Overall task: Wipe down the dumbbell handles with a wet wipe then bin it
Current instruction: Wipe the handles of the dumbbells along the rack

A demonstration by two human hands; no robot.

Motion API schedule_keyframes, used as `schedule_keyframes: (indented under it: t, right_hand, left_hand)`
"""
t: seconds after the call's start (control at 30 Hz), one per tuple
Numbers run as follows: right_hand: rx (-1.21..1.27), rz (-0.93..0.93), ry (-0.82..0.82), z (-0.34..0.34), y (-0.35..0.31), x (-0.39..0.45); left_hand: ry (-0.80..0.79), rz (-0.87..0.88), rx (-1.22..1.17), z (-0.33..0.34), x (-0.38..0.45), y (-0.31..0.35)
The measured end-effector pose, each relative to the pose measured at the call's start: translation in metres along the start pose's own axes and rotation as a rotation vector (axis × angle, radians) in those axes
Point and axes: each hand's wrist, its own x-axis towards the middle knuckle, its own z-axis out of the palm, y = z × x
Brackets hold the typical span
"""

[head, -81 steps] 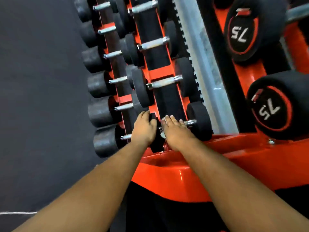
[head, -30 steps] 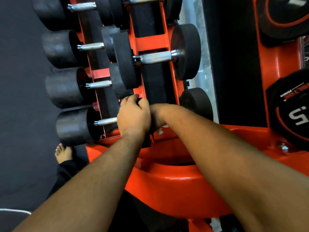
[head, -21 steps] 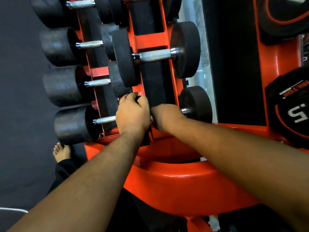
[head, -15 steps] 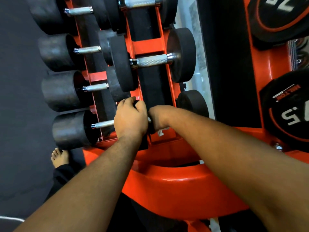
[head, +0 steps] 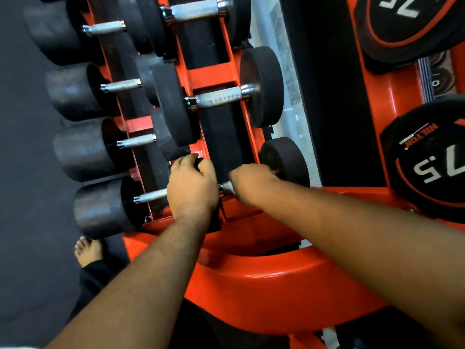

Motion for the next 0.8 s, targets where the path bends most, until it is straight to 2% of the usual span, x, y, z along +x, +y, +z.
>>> schedule_keyframes:
  t: [0.03,0.1,0.17,0.23,0.3,0.33,0.4,0.47,0.53,0.63,0.7,0.8]
  right_hand:
    - [-0.071,0.028,0.085,0.007,-0.001,-0.005]
    - [-0.24,0.048,0.126,0.006,-0.001,-0.009]
    - [-0.329,0.016,0.043,-0.003,0.001,-0.006]
    - [-0.283,0.006,-0.08,-0.012,0.004,-0.007]
    - [-0.211,0.028,-0.113,-0.014,0.007,-0.016]
    - [-0.231,0.033,-0.095,-0.012,0.01,-0.023]
    - [-0.295,0.051,-0.072,-0.01,0.012,-0.043]
    - [-0.179,0.07,-0.016,-0.012,0.009,-0.057]
    - [0.108,0.136,0.097,-0.012,0.003,-0.068]
    - [0.751,0.43,0.18,0.0,-0.012,-0.08]
    - [1.301,0.631,0.269,0.016,-0.024,-0.074]
    - [2.017,0.984,0.499,0.025,-0.047,-0.051]
  left_hand:
    - [0.0,0.005,0.005,0.001,0.0,-0.001]
    - [0.002,0.013,0.011,0.001,0.001,-0.001]
    - [0.008,0.015,0.014,0.0,0.001,-0.001]
    - [0.004,0.026,0.025,0.0,-0.001,0.001]
    - [-0.011,0.026,0.064,-0.003,-0.002,0.005]
    - [-0.02,0.06,0.117,-0.005,-0.004,0.007]
    - [-0.073,0.26,0.339,-0.012,-0.008,0.014]
    - [-0.175,0.444,0.593,-0.02,-0.004,0.025]
    - [-0.315,0.5,0.738,-0.026,0.005,0.035]
    - [-0.496,0.479,0.793,-0.028,0.017,0.036]
    - [-0.554,0.478,0.78,-0.028,0.023,0.037]
    - [-0.56,0.503,0.74,-0.028,0.026,0.035]
